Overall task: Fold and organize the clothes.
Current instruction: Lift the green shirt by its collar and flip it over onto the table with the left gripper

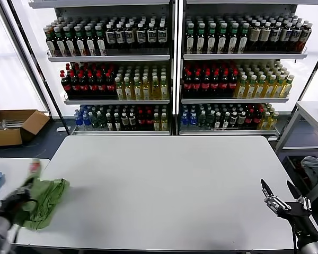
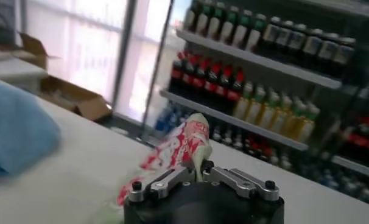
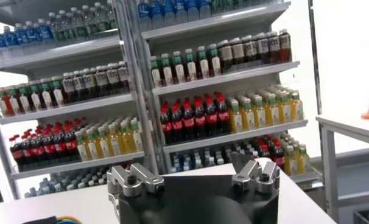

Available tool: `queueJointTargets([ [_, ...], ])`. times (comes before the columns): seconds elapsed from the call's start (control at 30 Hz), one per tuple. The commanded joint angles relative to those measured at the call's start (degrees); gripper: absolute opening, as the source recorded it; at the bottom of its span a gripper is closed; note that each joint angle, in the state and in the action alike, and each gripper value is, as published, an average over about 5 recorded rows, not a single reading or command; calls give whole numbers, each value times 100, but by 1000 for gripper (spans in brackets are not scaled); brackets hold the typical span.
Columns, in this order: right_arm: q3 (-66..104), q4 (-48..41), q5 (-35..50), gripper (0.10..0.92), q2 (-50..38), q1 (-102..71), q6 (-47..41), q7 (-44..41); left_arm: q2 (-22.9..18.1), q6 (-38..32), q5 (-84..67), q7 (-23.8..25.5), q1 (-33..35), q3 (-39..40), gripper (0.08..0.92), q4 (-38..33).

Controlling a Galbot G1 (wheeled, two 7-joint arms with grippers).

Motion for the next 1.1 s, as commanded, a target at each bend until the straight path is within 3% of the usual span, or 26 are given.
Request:
queueJointTargets([
  [0.03,129,7,80,823,14,-91,37,8,-790,-81,-422,-1151,-428,4219,110,-946],
  [0.2,185,-12,79,823,43,-133,39,12,-1272,-75,-155,-1362,-578,5165,110,-475],
  [0.43,176,44,68,823,40,-182,13,14,-1624,-187,187,-1404,-1005,5553,110,354],
  [0.87,-285,224,-336,823,93,-235,-136,-17,-1456,-462,1,-1566,-2671,5658,110,1056],
  [1.1,-1129,130,-1026,823,-61,-161,-311,-43,-1258,-552,232,-1213,-2605,5473,131,920],
])
